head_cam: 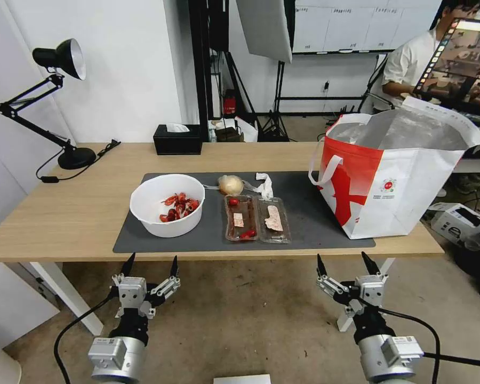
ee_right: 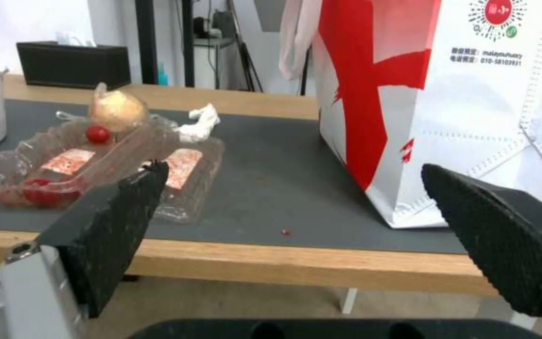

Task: Pick up the trash from the table and place it into the takeout bag.

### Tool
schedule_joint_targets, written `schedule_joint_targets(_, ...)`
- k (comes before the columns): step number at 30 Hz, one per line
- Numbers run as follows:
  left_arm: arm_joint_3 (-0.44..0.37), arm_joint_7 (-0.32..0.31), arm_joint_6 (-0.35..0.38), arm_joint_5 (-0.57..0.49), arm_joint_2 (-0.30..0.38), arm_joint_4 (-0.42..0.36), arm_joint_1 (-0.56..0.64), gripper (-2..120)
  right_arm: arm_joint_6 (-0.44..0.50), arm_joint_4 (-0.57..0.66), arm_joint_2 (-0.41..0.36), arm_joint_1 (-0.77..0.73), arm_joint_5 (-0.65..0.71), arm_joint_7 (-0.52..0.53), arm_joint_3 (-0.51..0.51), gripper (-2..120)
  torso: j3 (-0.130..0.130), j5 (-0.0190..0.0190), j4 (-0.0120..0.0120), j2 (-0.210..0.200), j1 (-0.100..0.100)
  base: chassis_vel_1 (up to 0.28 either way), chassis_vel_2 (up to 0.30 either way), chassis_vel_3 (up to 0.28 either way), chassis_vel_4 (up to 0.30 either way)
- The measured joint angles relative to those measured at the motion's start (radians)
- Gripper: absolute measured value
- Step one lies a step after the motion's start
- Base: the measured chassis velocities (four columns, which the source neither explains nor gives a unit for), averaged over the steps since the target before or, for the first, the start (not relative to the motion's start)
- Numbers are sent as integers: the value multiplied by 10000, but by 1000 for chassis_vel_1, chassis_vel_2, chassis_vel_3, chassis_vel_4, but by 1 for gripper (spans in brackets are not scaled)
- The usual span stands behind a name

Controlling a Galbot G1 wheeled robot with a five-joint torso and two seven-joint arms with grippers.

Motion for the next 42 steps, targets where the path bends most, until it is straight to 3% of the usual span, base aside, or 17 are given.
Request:
schedule_joint_targets(15,-6,-67,60,-89,-1,-26,-28,100,-36,0,-37,30,18,0,-5,100,0,0,-1,0,-1,0,0,0,0)
schedule_joint_targets(18,-119,-576,538,-681,-28,-311,-242,100,-503,0,-416,367,315,56,-61,100,-1,-1,-3,0,-1,0,0,0,0)
schedule_joint_targets(20,-303,-1421,1319,-1651,-79,-769,-604,100,-1234,-22,-992,897,785,155,-168,100,0,0,-1,-1,0,0,0,0,0)
schedule_joint_targets(21,-303,-1421,1319,-1651,-79,-769,-604,100,-1234,-22,-992,897,785,155,-168,100,0,0,-1,-1,0,0,0,0,0)
schedule_joint_targets(22,-396,-1838,1694,-2124,-104,-1007,-779,100,-1739,-36,-1399,1267,1109,226,-238,100,0,3,-1,0,1,0,0,0,0)
schedule_joint_targets(24,-440,-2010,1885,-2516,-87,-1199,-793,100,-2463,-64,-1963,1787,1570,324,-335,100,1,-2,-1,-1,1,0,0,0,0)
schedule_joint_targets(27,-447,-2010,1885,-2599,-90,-1297,-735,100,-2834,-73,-2255,2053,1808,372,-391,100,0,3,-1,-1,1,0,0,0,0)
schedule_joint_targets(32,-402,-1820,1766,-2374,-302,-1381,-467,100,-4472,-123,-3565,3253,2854,606,-609,100,1,0,5,-1,2,0,0,0,0)
schedule_joint_targets(42,-448,-1544,1682,-1981,-350,-1389,-281,100,-4174,41,-3350,2977,3531,623,-828,100,0,0,-1,0,0,0,0,0,0)
